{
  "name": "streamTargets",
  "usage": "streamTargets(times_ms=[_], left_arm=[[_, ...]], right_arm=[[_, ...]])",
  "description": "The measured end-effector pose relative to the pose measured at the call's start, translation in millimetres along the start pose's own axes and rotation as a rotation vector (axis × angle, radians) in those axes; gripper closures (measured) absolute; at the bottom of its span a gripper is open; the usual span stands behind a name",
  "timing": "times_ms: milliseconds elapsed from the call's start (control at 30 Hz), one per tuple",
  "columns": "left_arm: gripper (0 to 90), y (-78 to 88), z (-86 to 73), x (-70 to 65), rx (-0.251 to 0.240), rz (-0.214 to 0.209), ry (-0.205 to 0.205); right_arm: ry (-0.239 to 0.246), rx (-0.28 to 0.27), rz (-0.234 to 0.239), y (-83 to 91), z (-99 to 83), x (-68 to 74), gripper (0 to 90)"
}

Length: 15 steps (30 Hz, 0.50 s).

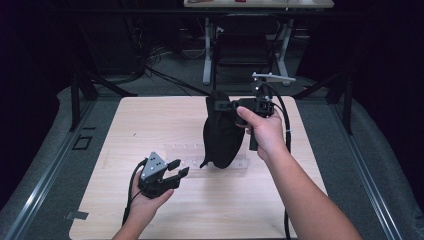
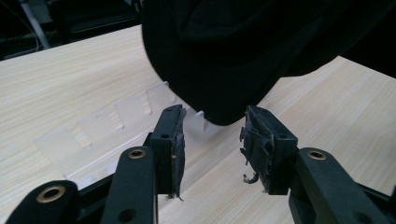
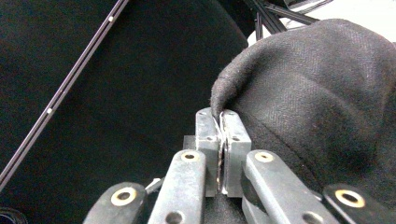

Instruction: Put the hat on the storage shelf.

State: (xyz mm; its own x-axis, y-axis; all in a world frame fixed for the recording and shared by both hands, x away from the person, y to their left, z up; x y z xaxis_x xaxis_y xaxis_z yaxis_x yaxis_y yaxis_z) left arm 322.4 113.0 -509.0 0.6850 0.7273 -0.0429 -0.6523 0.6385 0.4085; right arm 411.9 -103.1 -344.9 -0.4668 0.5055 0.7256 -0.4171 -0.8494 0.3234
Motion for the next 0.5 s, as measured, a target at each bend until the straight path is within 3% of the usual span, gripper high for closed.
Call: streamTargets(times_ms=[100, 233, 500], left_arm=[[61.0, -3.1, 3.7, -5.1, 0.003, -0.017, -0.014], [60.9, -8.2, 8.0, -11.7, 0.000, -0.009, -0.044], [67.2, -18.6, 9.7, -20.4, 0.017, -0.045, -0.059]], right_arm=[[0.002, -0.003, 0.001, -2.1, 0.2, 1.1, 88.2], [0.002, 0.002, 0.006, -5.6, -0.3, 3.0, 88.2], [0.002, 0.002, 0.016, -11.0, -0.7, 5.0, 88.1]])
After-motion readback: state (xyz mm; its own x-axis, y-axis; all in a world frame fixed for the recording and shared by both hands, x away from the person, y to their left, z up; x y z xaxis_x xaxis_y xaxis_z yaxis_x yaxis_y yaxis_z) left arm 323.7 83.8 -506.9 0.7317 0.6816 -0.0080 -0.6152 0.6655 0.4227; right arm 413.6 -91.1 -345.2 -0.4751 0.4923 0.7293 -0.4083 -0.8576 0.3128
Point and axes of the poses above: each handheld gripper's, and its own axes: y roughly backward along the jaws, z roughly out of its top, x roughly to its left, the point moved 5 cm from there along -y, roughly forward along the jaws, and after that the axes turned 2 degrees about -x, right-handed, at the moved point
